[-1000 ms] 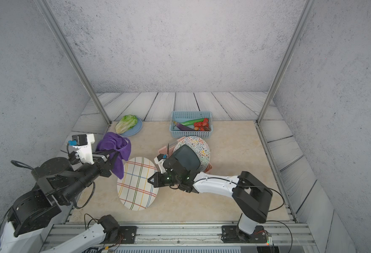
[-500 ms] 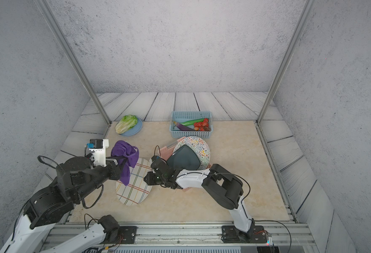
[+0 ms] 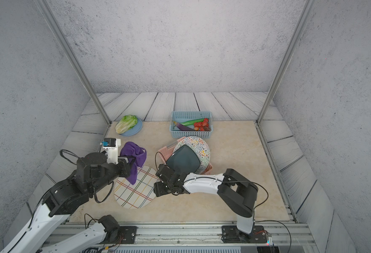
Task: Wipe the wet plate dry
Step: Place the plate at the center of the board, then pick up the plate from the bin.
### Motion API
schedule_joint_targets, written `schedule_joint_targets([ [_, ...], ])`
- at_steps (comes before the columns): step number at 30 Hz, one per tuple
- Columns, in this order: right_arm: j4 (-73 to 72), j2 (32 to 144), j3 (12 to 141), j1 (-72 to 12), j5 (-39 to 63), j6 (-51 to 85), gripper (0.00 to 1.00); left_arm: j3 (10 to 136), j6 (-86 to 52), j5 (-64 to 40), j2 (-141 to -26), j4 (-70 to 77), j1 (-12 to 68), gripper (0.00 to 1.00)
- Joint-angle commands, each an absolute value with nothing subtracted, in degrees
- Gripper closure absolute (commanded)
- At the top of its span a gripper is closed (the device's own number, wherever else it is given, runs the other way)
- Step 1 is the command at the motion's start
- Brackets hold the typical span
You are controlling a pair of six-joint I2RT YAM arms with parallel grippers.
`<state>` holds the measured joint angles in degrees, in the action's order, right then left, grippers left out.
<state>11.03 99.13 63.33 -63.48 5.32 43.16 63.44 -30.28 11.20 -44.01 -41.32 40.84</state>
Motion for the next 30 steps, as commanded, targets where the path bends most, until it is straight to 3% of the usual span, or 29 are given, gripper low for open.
schedule_joint_targets([
  [1, 20.05, 89.23, 63.71, -62.44, -1.51, 39.19, 0.37, 61.65, -30.97, 12.3, -44.42, -37.86, 40.2, 1.0],
  [4, 25.03, 80.74, 62.65, -55.61, -5.25, 34.9, 0.49, 58.42, -31.09, 10.84, -48.01, -35.42, 40.08, 1.0],
  [6, 27.74, 77.86, 61.9, -45.86, -0.09, 32.7, 0.56, 56.44, -31.38, 8.43, -52.3, -33.58, 40.17, 1.0],
  [8, 29.77, 77.51, 62.13, -37.02, 4.46, 29.47, 0.57, 55.09, -31.69, 6.23, -56.39, -31.22, 40.09, 1.0],
  [12, 31.54, 82.71, 64.88, -28.36, 10.07, 23.99, 0.52, 52.62, -33.01, 5.3, -61.68, -26.92, 40.12, 1.0],
  [18, 32.5, 92.51, 68.78, -24.76, 11.1, 22.54, 0.45, 50.4, -33.41, 4.83, -68.93, -23.39, 40.08, 1.0],
  [23, 31.1, 97.25, 69.32, -24.32, 14.31, 22.46, 0.46, 49.66, -34.12, 3.48, -75.32, -20.83, 40.05, 1.0],
  [30, 21.65, 103.15, 65.39, -24.36, 28.08, 25.72, 0.47, 50.21, -34.35, -1.92, -85.96, -12.53, 39.99, 1.0],
])
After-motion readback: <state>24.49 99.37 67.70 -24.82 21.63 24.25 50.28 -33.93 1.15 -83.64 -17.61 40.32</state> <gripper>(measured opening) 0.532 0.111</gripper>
